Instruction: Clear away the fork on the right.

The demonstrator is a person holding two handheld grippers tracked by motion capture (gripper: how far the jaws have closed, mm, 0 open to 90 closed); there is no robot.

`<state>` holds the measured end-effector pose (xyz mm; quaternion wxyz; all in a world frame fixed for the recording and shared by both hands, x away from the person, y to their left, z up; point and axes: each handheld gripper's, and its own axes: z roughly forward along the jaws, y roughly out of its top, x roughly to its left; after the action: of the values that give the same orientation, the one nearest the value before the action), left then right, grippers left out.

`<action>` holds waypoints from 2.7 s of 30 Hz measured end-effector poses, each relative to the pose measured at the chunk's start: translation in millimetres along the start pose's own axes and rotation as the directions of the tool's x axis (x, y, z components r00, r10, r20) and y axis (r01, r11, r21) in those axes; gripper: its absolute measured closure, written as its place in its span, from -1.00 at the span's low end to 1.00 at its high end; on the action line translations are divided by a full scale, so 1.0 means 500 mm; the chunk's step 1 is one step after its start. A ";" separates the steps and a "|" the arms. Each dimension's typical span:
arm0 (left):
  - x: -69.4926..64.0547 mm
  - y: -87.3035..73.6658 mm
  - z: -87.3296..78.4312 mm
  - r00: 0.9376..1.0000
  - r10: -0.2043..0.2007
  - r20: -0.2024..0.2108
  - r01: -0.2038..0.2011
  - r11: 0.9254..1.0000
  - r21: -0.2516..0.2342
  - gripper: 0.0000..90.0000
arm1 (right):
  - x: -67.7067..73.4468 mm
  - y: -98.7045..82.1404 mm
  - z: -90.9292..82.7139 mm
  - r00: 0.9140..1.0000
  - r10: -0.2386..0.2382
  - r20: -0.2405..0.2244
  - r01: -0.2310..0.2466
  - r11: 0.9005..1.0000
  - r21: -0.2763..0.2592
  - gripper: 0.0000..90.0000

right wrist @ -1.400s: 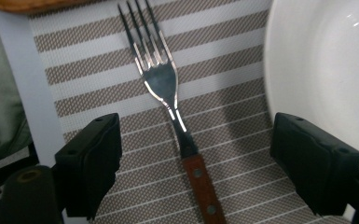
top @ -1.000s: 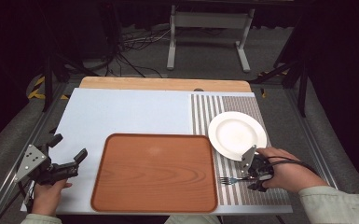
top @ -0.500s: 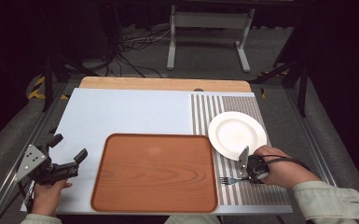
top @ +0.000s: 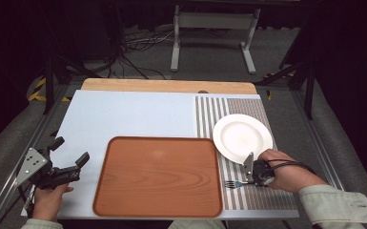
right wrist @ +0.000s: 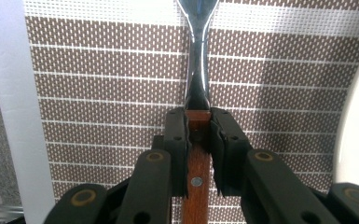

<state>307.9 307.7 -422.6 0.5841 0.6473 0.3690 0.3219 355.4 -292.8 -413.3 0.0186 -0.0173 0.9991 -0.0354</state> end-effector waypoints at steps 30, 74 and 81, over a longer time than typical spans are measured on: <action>0.002 0.002 -0.002 1.000 -0.002 -0.002 0.001 1.000 -0.008 -0.99 | -0.003 0.043 -0.177 0.972 0.201 0.119 -0.170 0.958 -0.230 0.74; 0.006 0.006 -0.007 1.000 0.006 -0.006 -0.006 1.000 -0.011 -0.99 | -0.040 0.269 -0.167 0.694 0.695 -0.188 -0.707 0.610 -0.356 0.74; 0.006 0.006 -0.007 1.000 0.002 -0.009 -0.003 1.000 -0.019 -0.99 | -0.043 0.281 -0.162 0.624 0.752 -0.214 -0.769 0.540 -0.343 0.74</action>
<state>306.8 312.2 -419.1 0.5882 0.6406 0.3677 0.3292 369.2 -146.5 -341.8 0.0078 0.4146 0.8916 0.1819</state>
